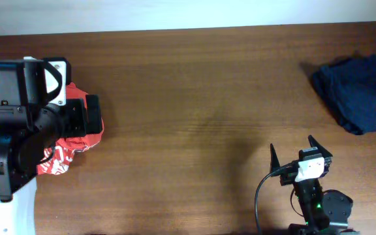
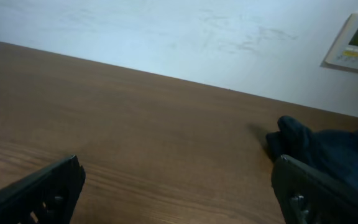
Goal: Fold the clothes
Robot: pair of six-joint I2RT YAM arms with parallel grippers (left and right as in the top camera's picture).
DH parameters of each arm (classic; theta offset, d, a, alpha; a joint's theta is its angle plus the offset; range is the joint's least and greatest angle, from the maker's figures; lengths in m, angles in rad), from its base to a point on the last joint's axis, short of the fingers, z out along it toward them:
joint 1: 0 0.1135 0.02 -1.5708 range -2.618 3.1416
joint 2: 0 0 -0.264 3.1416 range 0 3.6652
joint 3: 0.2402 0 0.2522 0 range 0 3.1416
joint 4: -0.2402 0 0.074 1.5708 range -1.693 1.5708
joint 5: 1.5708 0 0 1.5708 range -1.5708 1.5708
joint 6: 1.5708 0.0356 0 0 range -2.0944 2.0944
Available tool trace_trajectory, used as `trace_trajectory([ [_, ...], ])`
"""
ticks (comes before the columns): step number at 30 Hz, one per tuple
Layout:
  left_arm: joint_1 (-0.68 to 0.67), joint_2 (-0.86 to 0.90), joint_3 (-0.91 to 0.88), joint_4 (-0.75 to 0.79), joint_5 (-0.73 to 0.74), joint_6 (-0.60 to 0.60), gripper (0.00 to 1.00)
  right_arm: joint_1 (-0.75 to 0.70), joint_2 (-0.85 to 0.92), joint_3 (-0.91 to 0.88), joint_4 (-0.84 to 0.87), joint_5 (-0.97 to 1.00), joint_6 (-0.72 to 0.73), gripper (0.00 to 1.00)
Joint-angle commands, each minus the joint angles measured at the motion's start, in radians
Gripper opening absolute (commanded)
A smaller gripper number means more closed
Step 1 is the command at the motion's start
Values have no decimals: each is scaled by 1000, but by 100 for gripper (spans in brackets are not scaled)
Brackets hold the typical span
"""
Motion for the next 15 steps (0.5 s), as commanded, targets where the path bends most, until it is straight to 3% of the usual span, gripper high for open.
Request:
trace_trajectory([
  [1, 5, -3, 3, -1, -11, 8, 99, 8, -19, -40, 9, 18, 2, 99],
  [15, 5, -3, 3, -1, -11, 8, 99, 8, -19, -68, 12, 19, 2, 99],
])
